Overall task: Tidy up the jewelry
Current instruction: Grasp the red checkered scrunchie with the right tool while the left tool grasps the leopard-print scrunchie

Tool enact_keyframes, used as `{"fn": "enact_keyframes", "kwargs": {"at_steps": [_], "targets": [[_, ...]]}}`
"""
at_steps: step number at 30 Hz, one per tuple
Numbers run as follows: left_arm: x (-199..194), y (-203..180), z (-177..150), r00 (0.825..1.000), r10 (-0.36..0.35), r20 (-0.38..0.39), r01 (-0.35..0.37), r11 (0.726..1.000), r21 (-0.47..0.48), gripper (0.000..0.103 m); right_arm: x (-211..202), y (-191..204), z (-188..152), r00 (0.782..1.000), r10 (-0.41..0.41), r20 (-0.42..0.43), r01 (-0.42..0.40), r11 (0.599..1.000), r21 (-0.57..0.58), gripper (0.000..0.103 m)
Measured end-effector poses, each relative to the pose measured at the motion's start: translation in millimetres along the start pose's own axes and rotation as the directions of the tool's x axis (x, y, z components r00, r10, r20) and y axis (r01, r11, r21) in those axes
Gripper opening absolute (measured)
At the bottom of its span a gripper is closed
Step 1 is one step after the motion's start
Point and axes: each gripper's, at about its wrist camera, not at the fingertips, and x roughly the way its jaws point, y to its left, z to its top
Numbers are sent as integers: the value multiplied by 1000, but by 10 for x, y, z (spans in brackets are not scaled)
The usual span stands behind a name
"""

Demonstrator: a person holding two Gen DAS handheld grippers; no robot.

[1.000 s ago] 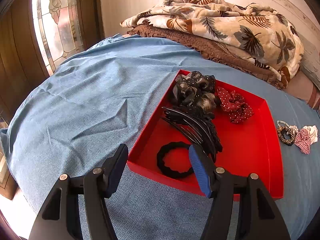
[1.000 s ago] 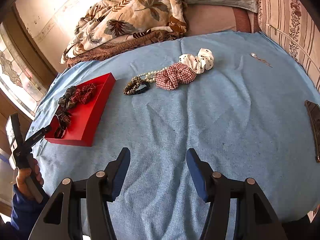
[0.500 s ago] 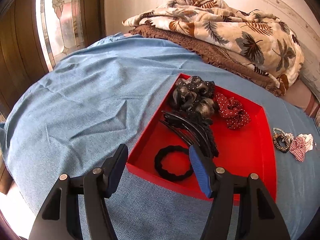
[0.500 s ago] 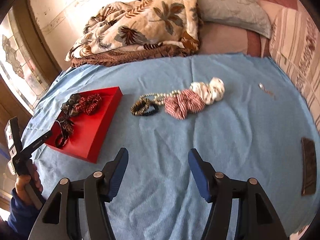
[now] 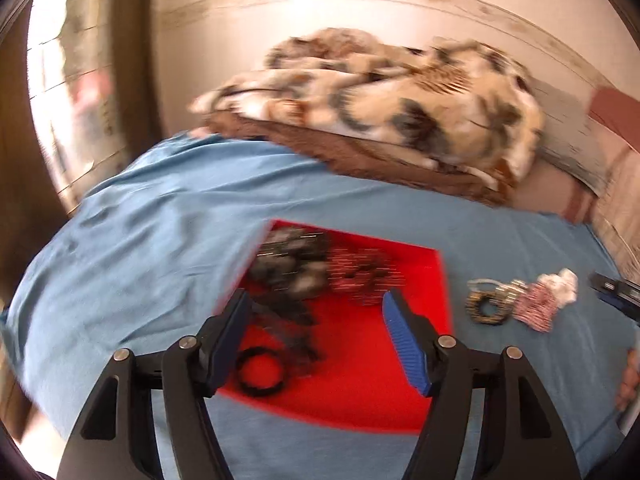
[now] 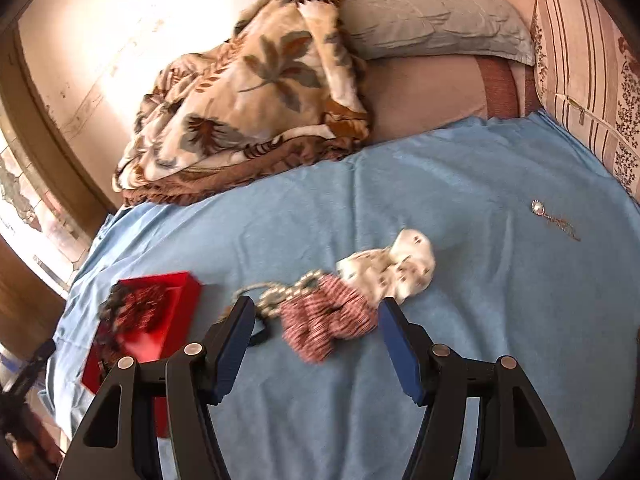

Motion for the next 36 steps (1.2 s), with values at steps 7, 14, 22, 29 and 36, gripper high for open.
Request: {"fn": "enact_keyframes", "kwargs": {"at_steps": [7, 14, 22, 29, 36], "targets": [[574, -917, 72, 967, -203, -153, 210, 977, 34, 68, 245, -350, 6, 996, 34, -88, -30, 998, 46, 61], [1182, -1570, -51, 935, -210, -285, 253, 959, 124, 51, 543, -270, -141, 965, 187, -185, -173, 981, 91, 57], [1494, -1963, -191, 908, -228, -350, 319, 920, 228, 45, 893, -183, -265, 942, 208, -265, -184, 977, 111, 48], [1471, -1860, -99, 883, -288, -372, 351, 929, 114, 6, 971, -179, -262, 936, 232, -264, -207, 971, 118, 8], [769, -1550, 5, 856, -419, -303, 455, 889, 55, 6, 622, -55, -191, 925, 330, -189, -307, 941, 141, 6]]}}
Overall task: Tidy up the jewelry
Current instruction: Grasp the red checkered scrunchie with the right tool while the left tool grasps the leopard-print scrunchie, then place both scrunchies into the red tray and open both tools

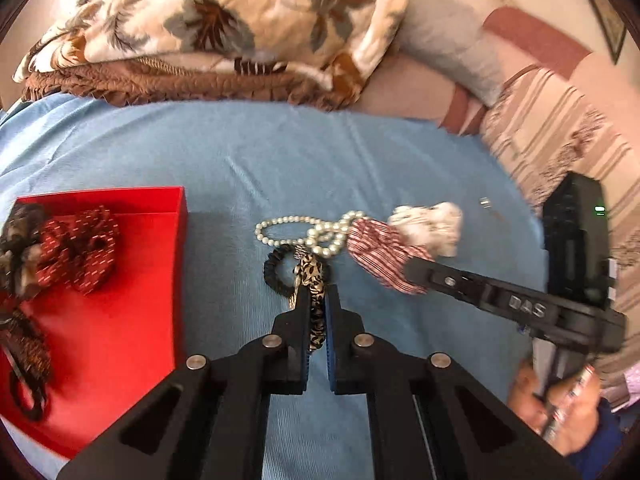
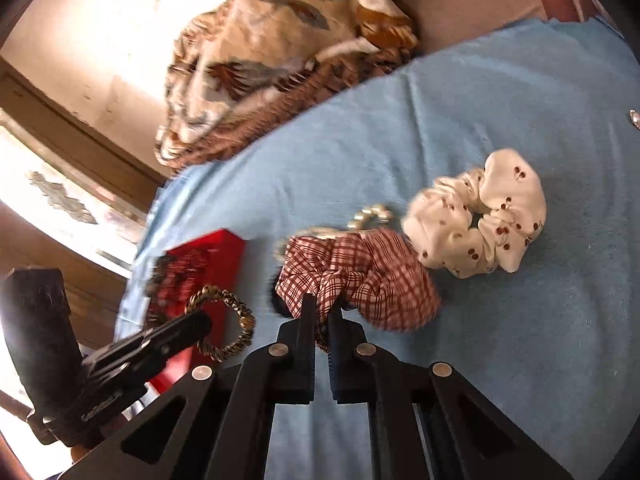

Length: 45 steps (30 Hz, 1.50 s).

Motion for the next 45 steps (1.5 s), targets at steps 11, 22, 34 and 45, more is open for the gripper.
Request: {"fn": "enact_keyframes", "kwargs": {"at_steps": [11, 22, 34, 45], "targets": [[-794, 792, -347, 996, -34, 81, 46, 986, -158, 6, -205, 679, -384, 996, 82, 24, -79, 990, -117, 6], [-834, 1630, -751, 999, 42, -13, -44, 945, -325, 6, 449, 1795, -638, 991, 72, -109, -100, 955, -279, 6], [-979, 2038, -951, 997, 74, -20, -76, 916, -394, 20, 1613, 2301, -672, 959, -108, -262, 1, 926, -377, 6], [-1273, 2032, -926, 994, 71, 79, -36, 923, -383, 35, 1922, 2489, -693, 946, -171, -277, 45, 912, -408, 11]]}}
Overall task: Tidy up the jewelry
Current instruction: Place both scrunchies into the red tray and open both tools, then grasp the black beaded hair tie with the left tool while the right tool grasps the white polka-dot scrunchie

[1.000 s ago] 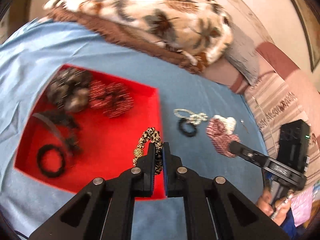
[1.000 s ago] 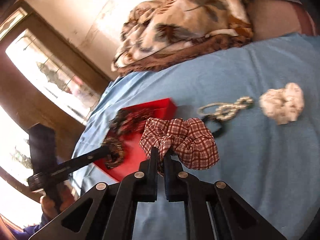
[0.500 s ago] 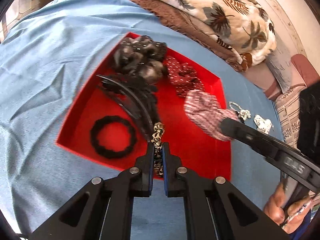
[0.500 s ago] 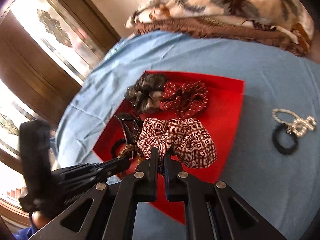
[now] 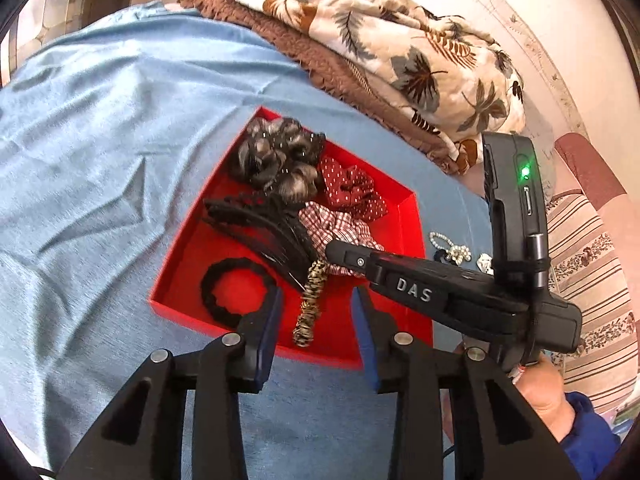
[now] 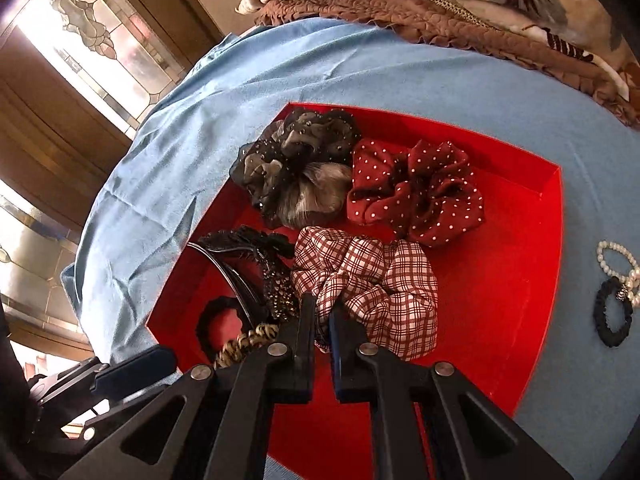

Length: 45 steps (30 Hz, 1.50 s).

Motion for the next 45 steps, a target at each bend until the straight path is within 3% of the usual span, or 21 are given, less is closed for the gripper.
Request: {"fn": "enact_keyframes", "kwargs": {"at_steps": [4, 12, 14, 16, 21, 26, 31, 36, 45], "targets": [[-24, -32, 3, 999, 35, 31, -35, 999, 14, 40, -217, -29, 0, 999, 17, 38, -17, 1000, 14, 33], [38, -159, -36, 994, 89, 63, -93, 994, 52, 47, -882, -360, -197, 993, -6, 121, 1, 999, 46, 38], [46, -224, -65, 992, 99, 79, -105, 992, 75, 50, -1142, -602, -323, 988, -29, 151, 18, 997, 77, 42], [56, -303, -101, 988, 115, 99, -126, 986, 106, 52, -1406, -883, -490, 979, -75, 188, 53, 991, 120, 54], [90, -556, -235, 981, 137, 136, -161, 970, 184, 52, -1983, -1712, -1009, 946, -215, 244, 148, 952, 267, 54], [111, -900, -347, 989, 112, 101, -133, 963, 234, 52, -2287, -2440, -1390, 914, -295, 279, 152, 886, 438, 54], [273, -1457, -380, 992, 111, 55, -123, 931, 343, 52, -2273, -2901, -1521, 901, -295, 318, 90, 844, 528, 54], [648, -1913, -277, 992, 127, -3, -117, 916, 383, 52, -2095, -3155, -1488, 918, -241, 316, 22, 824, 566, 54], [1665, -2273, -35, 970, 230, -81, -178, 896, 406, 52, -2031, -3262, -1247, 918, -228, 324, 36, 863, 504, 54]]}}
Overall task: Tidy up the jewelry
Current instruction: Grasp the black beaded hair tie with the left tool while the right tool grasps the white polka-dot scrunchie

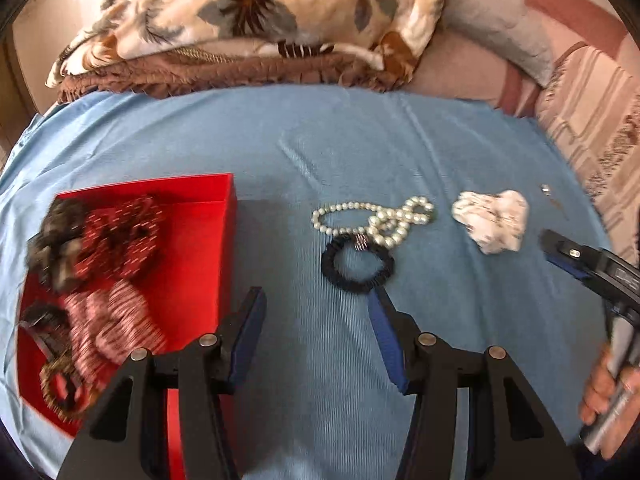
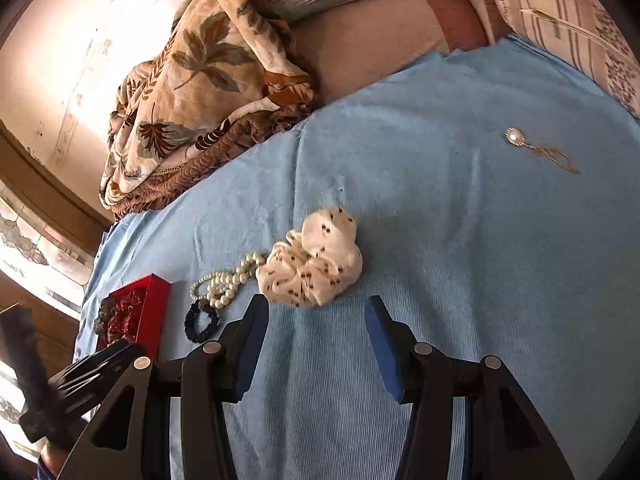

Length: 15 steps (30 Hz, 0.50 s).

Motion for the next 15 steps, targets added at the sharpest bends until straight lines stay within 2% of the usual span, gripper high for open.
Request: {"fn": "enact_keyframes", "kwargs": {"at_steps": [4, 9, 13, 15], "targets": [[339, -39, 120, 998, 60, -33, -60, 998, 15, 52, 151, 13, 92, 1000, -10, -4, 10, 999, -31, 54], [657, -48, 185, 993, 90, -79, -89, 996, 18, 52, 349, 58, 138, 999, -21, -24, 19, 998, -66, 54], [681, -85, 217, 993, 104, -56, -102, 994, 31, 52, 461, 100, 155, 999, -29, -30, 26, 995, -97, 54], [661, -103, 198, 995, 90, -48, -88, 995, 37, 39, 489, 103, 154, 999, -33, -36, 29, 994, -101, 54]]}}
